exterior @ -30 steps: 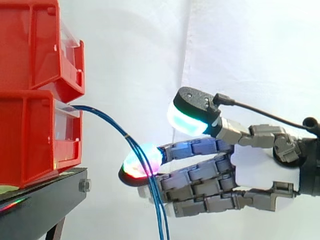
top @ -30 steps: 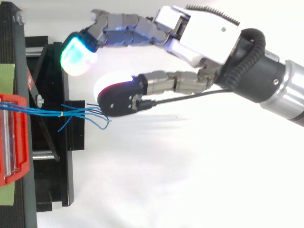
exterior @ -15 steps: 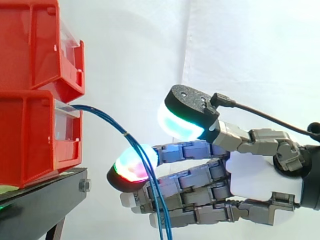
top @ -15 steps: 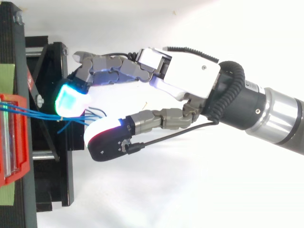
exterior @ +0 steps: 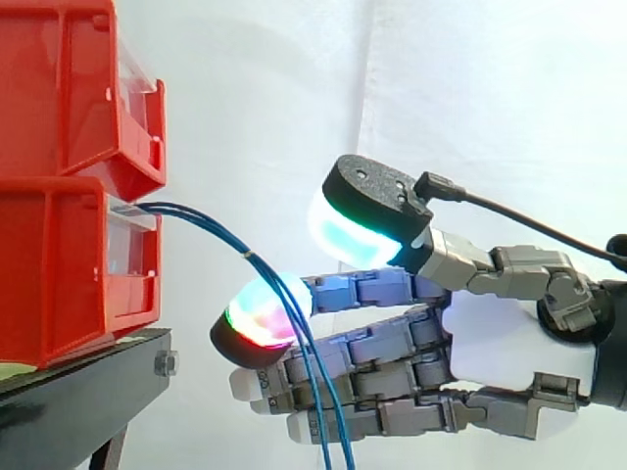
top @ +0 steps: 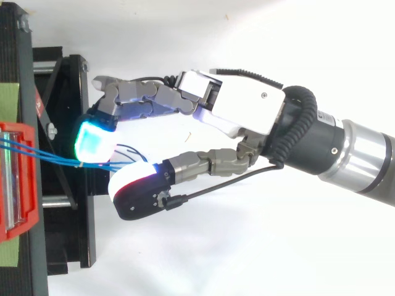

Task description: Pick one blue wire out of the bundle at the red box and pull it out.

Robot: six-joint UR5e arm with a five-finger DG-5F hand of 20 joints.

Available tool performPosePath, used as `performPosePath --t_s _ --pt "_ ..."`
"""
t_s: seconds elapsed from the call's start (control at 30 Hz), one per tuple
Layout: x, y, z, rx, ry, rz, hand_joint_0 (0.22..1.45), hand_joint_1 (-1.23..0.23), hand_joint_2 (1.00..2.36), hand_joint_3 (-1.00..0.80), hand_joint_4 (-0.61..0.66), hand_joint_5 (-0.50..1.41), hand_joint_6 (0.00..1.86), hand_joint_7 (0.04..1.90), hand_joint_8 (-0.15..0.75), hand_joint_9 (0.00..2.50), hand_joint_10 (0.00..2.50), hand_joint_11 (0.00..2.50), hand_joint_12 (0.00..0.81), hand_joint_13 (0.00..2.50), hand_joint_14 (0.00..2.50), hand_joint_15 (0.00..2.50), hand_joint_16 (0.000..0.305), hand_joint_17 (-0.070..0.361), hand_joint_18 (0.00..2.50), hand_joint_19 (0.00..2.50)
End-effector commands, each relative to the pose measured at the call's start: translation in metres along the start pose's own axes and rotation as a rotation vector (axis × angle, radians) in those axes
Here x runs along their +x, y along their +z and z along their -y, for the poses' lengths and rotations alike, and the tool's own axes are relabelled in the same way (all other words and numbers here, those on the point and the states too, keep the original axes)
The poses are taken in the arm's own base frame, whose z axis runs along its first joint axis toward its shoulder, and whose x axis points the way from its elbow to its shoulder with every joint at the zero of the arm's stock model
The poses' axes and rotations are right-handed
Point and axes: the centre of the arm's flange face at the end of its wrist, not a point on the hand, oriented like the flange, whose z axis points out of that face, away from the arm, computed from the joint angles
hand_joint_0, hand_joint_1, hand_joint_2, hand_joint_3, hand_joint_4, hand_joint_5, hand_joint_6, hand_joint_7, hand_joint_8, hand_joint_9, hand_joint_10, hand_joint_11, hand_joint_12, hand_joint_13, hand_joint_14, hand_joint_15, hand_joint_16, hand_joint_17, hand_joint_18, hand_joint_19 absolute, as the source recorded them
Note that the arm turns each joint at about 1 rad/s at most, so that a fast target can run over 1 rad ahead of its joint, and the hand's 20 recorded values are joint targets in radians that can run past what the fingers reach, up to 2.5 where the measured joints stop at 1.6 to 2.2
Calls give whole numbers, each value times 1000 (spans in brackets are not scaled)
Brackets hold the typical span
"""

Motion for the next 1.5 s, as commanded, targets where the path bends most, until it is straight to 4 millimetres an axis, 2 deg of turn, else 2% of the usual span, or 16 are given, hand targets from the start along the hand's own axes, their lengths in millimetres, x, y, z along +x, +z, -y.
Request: performPosePath --t_s 0.0,0.23,0.5,1.23,1.37,1.47 --pt "2 1 -2 -9 4 -2 543 -672 1006 -419 246 -104 502 1187 248 621 6 164 355 200 3 86 56 125 31 238" --pt "6 1 -4 -18 -1 -4 556 -677 1008 -399 233 -101 502 1210 247 630 8 168 353 211 4 93 55 123 46 243" --pt "17 7 16 -25 15 -6 548 -678 1005 -421 245 -105 502 1192 248 638 6 175 356 217 4 97 55 123 60 258" --pt "24 9 11 -43 12 -7 557 -676 1008 -409 235 -106 502 1199 250 653 7 197 354 233 4 95 54 122 90 259" --pt "24 9 10 -40 14 -8 565 -672 1009 -391 224 -100 502 1233 249 655 8 211 354 235 4 93 54 121 95 254" --pt "22 9 11 -40 16 -7 575 -681 1011 -361 201 -96 500 1354 248 666 8 214 352 241 4 89 53 119 111 263"
